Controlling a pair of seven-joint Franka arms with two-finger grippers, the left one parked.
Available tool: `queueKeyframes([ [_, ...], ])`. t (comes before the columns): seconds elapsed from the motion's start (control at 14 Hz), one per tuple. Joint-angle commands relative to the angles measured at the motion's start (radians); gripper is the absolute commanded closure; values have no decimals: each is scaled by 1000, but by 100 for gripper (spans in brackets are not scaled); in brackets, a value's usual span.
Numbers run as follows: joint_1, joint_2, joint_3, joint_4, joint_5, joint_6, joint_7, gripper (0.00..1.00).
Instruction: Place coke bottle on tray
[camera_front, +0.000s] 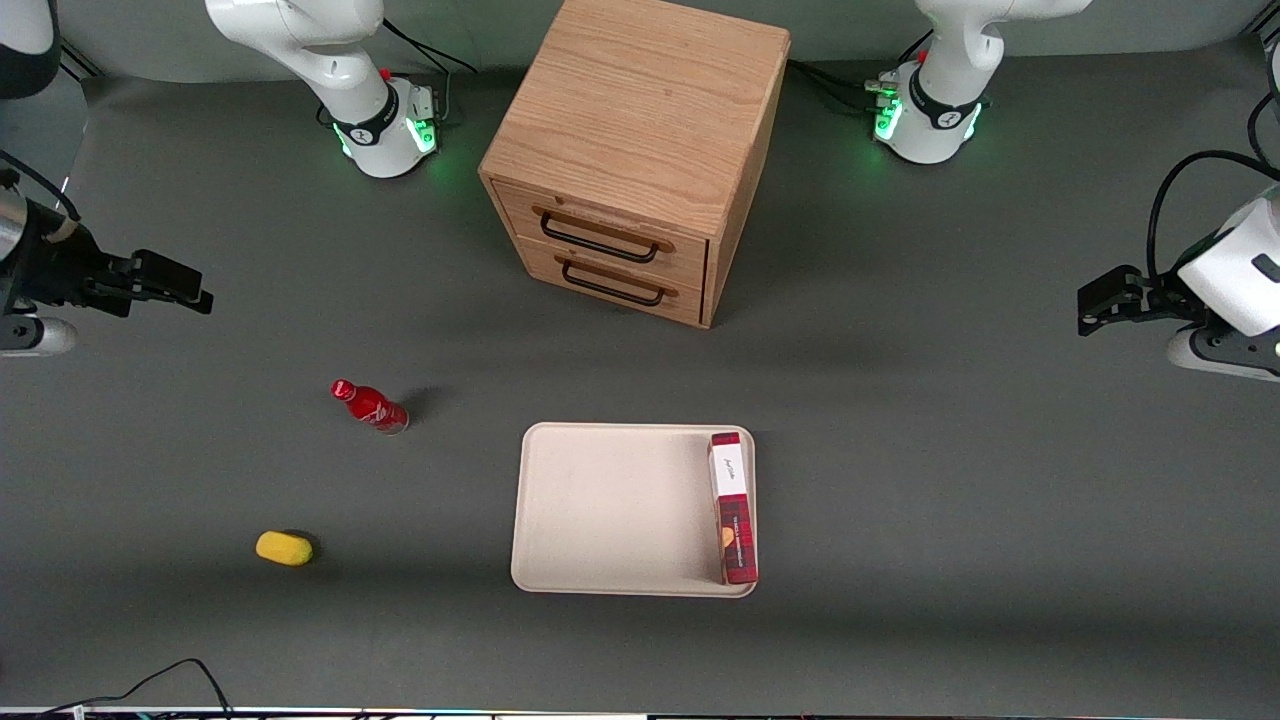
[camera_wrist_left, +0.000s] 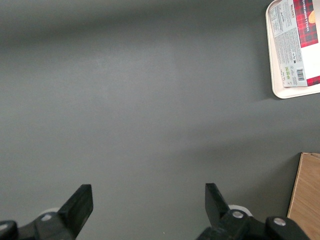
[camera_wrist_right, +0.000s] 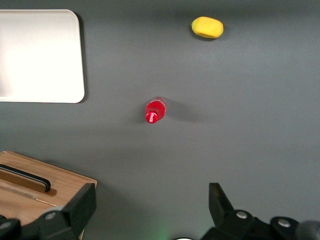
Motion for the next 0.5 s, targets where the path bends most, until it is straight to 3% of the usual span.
queueKeyframes([
  [0.0,10,13,-1,46,-20,-15,37,0],
  [0.43,13,35,-5,112,-39,-23,42,0],
])
